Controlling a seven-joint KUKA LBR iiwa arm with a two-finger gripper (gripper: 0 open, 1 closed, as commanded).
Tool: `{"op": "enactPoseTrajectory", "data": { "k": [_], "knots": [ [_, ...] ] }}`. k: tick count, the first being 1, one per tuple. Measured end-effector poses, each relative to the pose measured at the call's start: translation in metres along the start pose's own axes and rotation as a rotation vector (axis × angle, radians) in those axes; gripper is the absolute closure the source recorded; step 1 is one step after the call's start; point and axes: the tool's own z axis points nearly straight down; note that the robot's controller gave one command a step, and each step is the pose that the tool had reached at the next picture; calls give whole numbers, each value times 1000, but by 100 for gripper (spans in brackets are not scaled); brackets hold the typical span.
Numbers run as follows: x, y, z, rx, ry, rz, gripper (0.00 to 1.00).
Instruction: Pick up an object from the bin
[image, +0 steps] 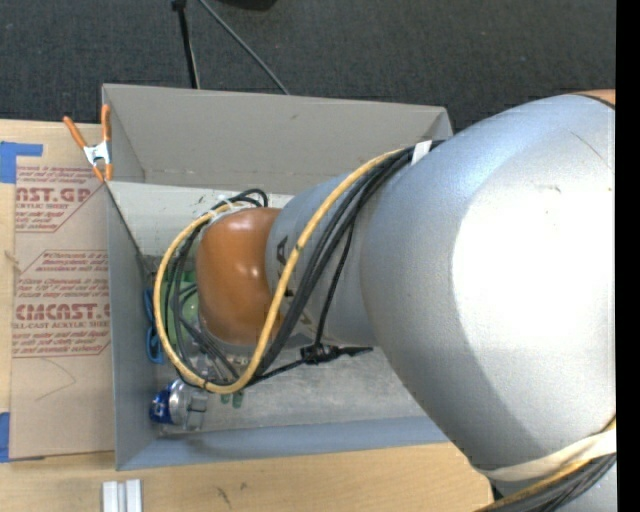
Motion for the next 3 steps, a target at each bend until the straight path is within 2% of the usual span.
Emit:
{"op": "enactPoseTrajectory", "data": {
  "k": [1, 2, 3],
  "knots": [
    [1, 7, 40, -4, -3, -153, 0],
    [2, 7, 40, -3, 1, -153, 100],
    [-24, -14, -116, -6, -6, -191, 100]
  ]
}}
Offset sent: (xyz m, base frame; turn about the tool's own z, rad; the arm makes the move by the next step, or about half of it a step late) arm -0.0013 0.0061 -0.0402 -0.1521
